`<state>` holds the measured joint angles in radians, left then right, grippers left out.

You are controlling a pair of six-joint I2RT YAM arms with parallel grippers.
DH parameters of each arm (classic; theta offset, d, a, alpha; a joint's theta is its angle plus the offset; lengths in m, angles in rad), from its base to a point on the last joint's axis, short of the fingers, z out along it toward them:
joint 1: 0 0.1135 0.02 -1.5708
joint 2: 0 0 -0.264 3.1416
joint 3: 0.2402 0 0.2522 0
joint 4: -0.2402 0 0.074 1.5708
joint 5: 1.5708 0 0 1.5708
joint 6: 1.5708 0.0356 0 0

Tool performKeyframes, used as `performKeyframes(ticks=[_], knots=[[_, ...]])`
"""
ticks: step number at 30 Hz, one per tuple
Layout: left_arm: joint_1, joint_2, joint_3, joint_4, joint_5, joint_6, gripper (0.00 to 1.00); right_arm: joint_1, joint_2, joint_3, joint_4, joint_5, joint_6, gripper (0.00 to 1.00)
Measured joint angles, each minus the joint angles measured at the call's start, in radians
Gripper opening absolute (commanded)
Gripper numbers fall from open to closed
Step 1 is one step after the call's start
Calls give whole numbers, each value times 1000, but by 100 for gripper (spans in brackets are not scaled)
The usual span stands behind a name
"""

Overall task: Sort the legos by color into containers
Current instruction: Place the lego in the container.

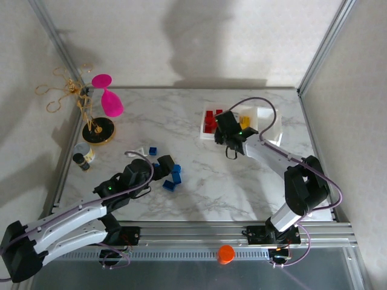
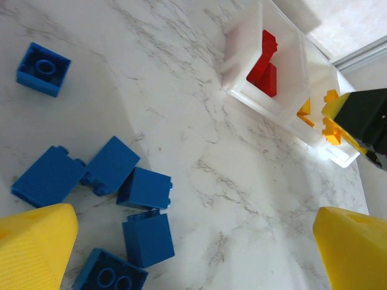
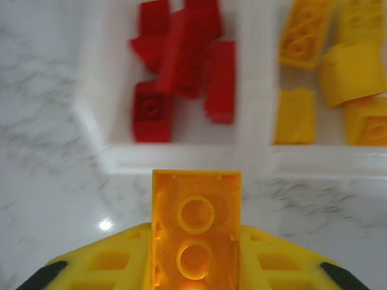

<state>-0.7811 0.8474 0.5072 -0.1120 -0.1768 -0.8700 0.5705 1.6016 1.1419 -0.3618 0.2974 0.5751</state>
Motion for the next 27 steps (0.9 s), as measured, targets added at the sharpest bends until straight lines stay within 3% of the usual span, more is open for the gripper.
performKeyframes(ticks=[6,12,14,20,27], knots=[[0,126,60,66,33,16,100,-140,32,28,21,38,-33,31],[0,192,78,115,56,18,100,-231,224,196,37,71,-70,32],[0,214,87,120,59,20,100,-256,286,248,35,70,-84,38],[0,254,107,134,65,32,100,-282,359,332,21,68,-122,57],[0,252,107,138,74,32,100,-264,280,325,19,34,-135,65]])
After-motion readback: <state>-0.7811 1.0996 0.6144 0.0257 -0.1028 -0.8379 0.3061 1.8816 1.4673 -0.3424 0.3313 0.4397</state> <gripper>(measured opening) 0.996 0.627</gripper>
